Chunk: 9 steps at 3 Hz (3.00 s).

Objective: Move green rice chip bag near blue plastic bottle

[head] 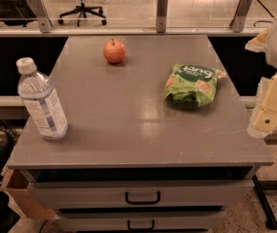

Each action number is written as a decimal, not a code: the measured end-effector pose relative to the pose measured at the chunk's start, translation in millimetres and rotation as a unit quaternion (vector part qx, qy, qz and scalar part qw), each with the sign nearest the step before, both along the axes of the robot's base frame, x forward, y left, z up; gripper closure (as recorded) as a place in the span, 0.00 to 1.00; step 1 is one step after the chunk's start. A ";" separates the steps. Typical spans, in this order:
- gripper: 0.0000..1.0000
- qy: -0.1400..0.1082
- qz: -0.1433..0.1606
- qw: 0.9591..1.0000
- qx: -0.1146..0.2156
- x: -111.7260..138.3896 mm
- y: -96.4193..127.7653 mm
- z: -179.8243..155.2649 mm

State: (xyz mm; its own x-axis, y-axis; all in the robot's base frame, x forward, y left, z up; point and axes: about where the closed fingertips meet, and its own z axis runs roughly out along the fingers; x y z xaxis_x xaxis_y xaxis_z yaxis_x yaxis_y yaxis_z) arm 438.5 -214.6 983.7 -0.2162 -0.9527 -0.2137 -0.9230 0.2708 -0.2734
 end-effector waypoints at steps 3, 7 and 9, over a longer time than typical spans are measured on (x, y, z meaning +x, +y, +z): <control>0.00 -0.038 -0.058 0.996 0.062 56.0 -6.0 -3.4; 0.00 0.047 -0.346 0.915 0.203 213.3 6.9 -77.0; 0.00 0.038 -0.357 0.915 0.182 212.7 8.4 -82.0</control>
Offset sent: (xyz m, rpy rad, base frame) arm 0.0309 -0.0100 -0.0038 0.0967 -0.0610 -0.0787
